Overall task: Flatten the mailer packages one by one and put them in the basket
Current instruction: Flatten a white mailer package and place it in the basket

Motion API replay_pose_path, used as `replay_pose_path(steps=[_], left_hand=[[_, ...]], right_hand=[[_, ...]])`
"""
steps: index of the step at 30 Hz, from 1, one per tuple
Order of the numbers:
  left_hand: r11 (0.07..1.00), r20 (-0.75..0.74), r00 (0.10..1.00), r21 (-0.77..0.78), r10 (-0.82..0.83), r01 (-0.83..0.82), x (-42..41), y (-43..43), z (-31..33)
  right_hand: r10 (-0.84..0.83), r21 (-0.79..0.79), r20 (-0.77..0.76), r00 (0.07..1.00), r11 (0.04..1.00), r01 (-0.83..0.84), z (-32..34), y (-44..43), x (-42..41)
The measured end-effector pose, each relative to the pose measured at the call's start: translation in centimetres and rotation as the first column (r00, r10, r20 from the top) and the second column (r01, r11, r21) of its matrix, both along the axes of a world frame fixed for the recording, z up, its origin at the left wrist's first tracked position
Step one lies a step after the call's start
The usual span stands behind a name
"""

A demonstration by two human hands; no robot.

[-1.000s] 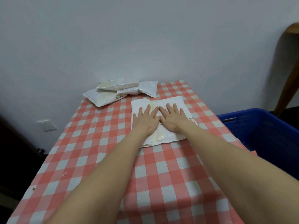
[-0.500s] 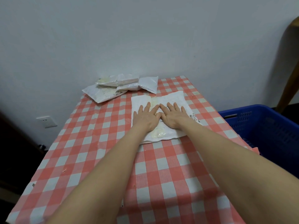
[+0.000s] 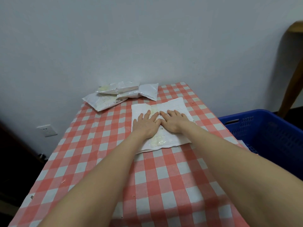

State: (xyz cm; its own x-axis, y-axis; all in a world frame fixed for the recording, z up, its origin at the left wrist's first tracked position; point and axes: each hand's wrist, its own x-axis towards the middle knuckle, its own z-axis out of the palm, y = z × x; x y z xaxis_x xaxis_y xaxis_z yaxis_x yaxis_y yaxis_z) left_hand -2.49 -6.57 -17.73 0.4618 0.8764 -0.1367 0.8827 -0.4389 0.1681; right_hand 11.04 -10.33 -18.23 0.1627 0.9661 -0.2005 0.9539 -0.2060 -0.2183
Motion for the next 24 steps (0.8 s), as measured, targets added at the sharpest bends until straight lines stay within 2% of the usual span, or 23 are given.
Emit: replay_pose_path(steps=[2, 6, 16, 24], left_hand=[[1.000, 0.014, 1.000, 0.023, -0.003, 0.003, 0.1, 0.6, 0.5], [0.986, 0.044, 0.999, 0.163, 0.009, -0.016, 0.5, 2.5, 1.3], [0.999, -0.059, 0.998, -0.029, 0.020, -0.022, 2.1, 5.1, 0.6], [0.999, -0.061, 0.997, 0.000, 0.044, -0.044, 2.2, 5.2, -0.7]], right_hand=[[-0.007, 0.069, 0.022, 1.000, 0.998, 0.005, 0.7, 0.2, 0.3], [-0.085, 0.217, -0.009, 0.996, 0.972, 0.084, 1.9, 1.7, 1.0], [0.012, -0.017, 0.071, 0.997, 1.000, -0.011, 0.3, 4.8, 1.5], [-0.013, -0.026, 0.049, 0.999, 1.000, 0.014, -0.8, 4.7, 2.0]])
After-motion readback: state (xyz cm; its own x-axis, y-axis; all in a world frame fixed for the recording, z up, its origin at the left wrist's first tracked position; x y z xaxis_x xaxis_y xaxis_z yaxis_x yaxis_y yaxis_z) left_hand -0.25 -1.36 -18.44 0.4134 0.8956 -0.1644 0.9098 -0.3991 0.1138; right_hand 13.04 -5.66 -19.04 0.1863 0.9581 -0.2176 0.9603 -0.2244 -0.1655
